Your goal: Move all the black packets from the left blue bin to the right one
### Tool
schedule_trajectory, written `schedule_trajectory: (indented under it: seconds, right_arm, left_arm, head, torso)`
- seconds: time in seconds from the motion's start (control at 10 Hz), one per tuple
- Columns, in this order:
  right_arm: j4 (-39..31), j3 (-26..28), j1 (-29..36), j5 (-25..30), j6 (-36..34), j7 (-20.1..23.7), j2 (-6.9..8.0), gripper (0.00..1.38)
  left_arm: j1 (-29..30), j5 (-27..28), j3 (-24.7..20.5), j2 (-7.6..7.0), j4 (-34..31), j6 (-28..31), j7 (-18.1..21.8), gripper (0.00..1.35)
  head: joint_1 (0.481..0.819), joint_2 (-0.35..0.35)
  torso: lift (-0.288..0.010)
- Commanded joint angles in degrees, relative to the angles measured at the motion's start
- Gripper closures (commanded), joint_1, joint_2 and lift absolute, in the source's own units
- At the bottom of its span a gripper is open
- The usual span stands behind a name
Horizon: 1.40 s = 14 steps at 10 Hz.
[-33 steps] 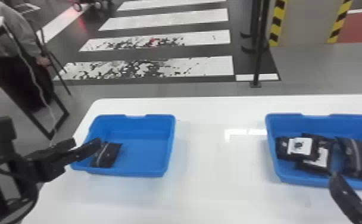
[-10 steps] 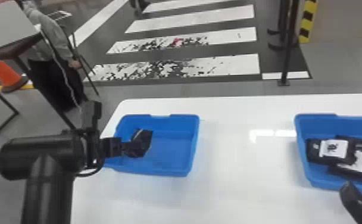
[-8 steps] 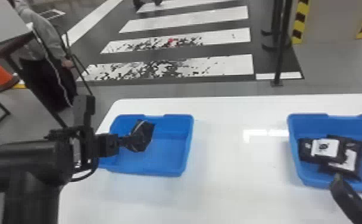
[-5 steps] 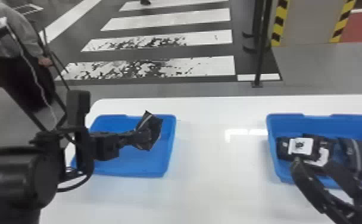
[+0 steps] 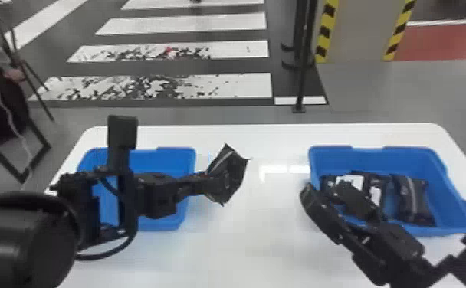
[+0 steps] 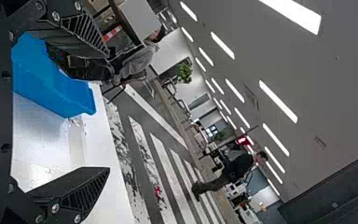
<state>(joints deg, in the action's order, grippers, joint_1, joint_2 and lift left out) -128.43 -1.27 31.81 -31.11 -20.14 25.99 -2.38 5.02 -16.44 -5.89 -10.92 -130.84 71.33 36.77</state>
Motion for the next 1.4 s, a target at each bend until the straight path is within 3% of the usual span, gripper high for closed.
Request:
schedule_trajectory:
  seconds: [0.0, 0.3, 0.6, 0.7, 0.9, 1.3]
  right_arm:
    - [1.8, -1.1, -2.8, -0.8, -0.5, 0.0, -0.25, 0.17]
    - [4.6, -4.8, -6.9, -2.4, -0.5, -0.1, -1.31, 0.17]
    - [8.1, -7.4, -10.0, -2.3, -0.5, -1.9, -1.84, 0.17]
    - [8.5, -7.3, -10.9, -2.4, -0.3, -2.4, -2.01, 0.23]
    - [8.4, -7.3, -11.3, -2.4, -2.2, -2.5, -2.28, 1.16]
    - [7.1, -7.3, -10.9, -1.7, -3.1, -2.9, -2.36, 1.24]
  left_arm:
    - [-0.4, -2.1, 2.9, 0.11, 0.0, -0.6, -0.1, 1.2]
    - [-0.4, -4.4, 5.3, 0.64, 0.0, -0.7, -0.4, 1.2]
    - [-0.9, -7.0, 8.2, 0.81, 0.0, -1.2, -0.7, 1.2]
    - [-1.1, -7.0, 8.9, 0.81, 0.0, -1.2, -0.8, 1.2]
    - [-0.8, -7.3, 8.4, 0.81, 0.1, -1.2, -0.9, 1.2]
    - [-0.5, -7.8, 8.2, 0.9, 0.1, -1.2, -1.0, 1.2]
  head:
    - [0.695, 0.063]
    - [0.695, 0.025]
    - [0.695, 0.031]
    - [0.695, 0.024]
    - [0.695, 0.01]
    - [0.695, 0.014]
  torso:
    - [-0.139]
    - [-0.139]
    - [-0.139]
    - [-0.139]
    - [-0.139]
    - [-0.139]
